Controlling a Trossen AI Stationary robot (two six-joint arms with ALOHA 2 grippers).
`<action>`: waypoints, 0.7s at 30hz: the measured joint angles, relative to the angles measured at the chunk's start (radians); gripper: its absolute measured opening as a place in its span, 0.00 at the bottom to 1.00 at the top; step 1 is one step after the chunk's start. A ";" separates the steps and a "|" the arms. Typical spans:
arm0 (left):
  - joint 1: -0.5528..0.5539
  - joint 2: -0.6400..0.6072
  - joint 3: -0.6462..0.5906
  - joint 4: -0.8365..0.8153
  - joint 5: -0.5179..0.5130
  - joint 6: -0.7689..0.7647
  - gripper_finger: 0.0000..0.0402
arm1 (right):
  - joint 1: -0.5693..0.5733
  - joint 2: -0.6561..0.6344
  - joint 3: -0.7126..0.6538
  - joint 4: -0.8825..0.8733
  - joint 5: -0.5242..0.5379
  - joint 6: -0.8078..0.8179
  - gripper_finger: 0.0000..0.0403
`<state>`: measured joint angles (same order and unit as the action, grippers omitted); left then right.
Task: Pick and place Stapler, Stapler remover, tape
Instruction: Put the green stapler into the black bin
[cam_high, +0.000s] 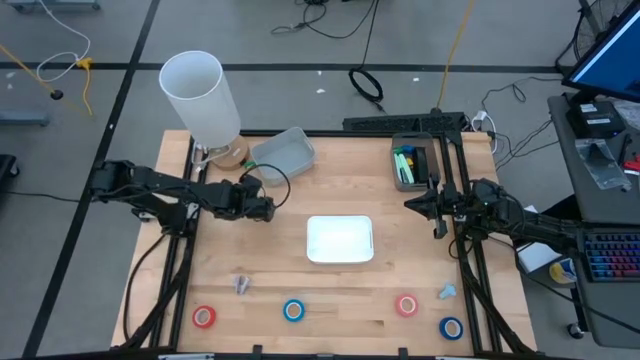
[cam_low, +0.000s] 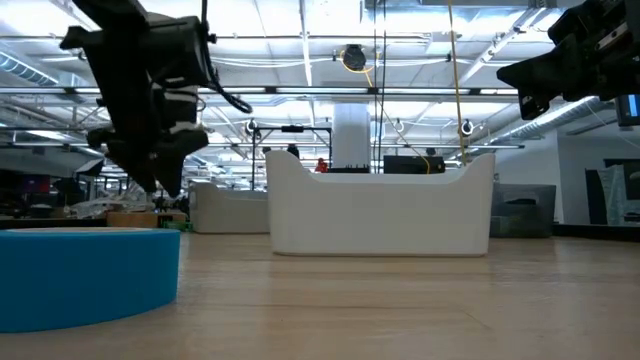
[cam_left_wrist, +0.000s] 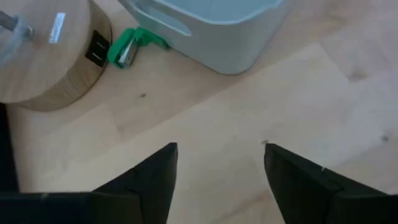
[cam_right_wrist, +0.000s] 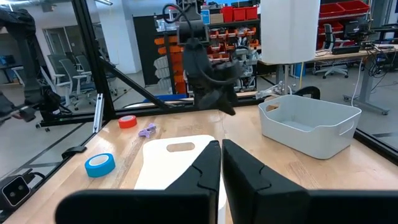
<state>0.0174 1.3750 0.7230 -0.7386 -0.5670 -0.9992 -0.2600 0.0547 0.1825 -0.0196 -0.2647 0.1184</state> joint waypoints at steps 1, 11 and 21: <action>0.018 0.000 -0.005 0.016 0.008 0.007 0.61 | 0.000 0.000 0.000 0.000 0.000 0.000 0.02; 0.226 0.000 -0.009 0.167 0.081 0.221 0.61 | 0.000 0.000 0.000 0.000 0.000 0.016 0.02; 0.283 0.000 -0.009 0.154 0.094 0.401 0.60 | 0.000 0.000 0.000 0.000 0.000 0.018 0.02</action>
<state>0.3008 1.3748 0.7143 -0.5847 -0.4729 -0.5985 -0.2599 0.0547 0.1825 -0.0196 -0.2646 0.1368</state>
